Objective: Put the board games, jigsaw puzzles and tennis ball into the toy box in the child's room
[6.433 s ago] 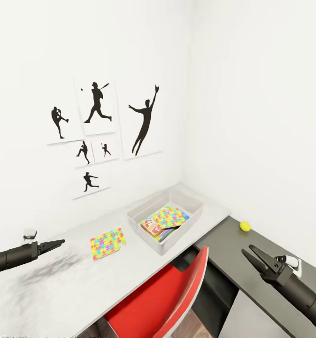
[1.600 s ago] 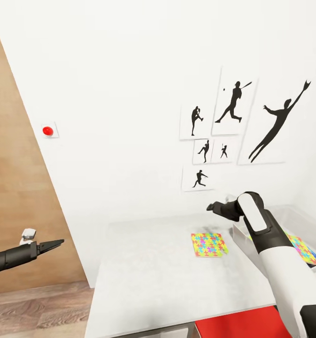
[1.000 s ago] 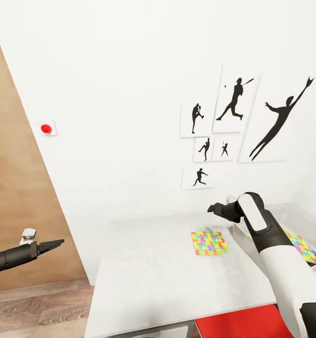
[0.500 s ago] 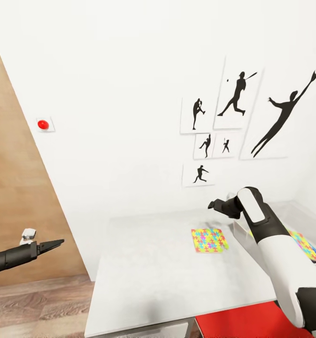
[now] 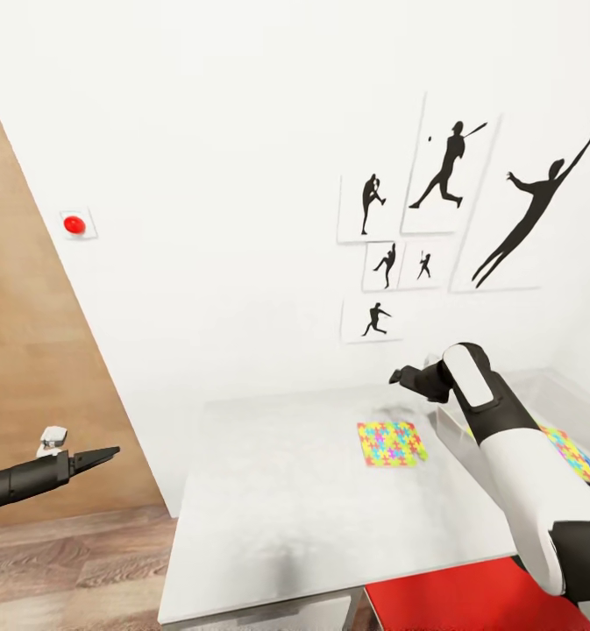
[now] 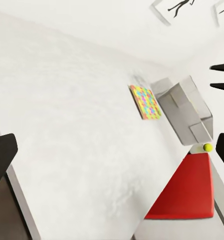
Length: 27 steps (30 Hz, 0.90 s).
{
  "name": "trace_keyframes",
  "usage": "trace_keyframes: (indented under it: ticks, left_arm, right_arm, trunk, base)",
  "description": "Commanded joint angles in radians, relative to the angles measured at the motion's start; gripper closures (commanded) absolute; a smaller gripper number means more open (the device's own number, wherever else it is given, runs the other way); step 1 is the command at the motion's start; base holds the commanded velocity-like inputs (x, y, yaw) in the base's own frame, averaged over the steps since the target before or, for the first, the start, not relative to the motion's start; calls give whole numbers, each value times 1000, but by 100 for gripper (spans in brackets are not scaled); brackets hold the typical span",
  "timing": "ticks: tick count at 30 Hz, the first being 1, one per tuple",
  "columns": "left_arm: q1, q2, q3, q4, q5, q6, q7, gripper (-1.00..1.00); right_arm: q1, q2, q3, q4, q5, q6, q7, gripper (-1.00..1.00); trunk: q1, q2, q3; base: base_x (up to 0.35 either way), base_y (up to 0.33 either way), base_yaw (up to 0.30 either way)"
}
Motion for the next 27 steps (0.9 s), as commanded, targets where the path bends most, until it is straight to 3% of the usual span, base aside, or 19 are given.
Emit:
trace_keyframes:
  ticks: [1,27]
  left_arm:
    - [-1,0,4,-1,-10,11,-8,-100]
    - [-1,5,6,-1,-10,11,-8,-100]
  right_arm:
    - [-4,-1,4,7,-11,-7,-10,-100]
    - [-45,-4,5,65,-10,-26,-10,-100]
  trunk:
    - [1,-2,-4]
    - [1,-2,-46]
  base:
    - [0,0,0]
    - [0,17,0]
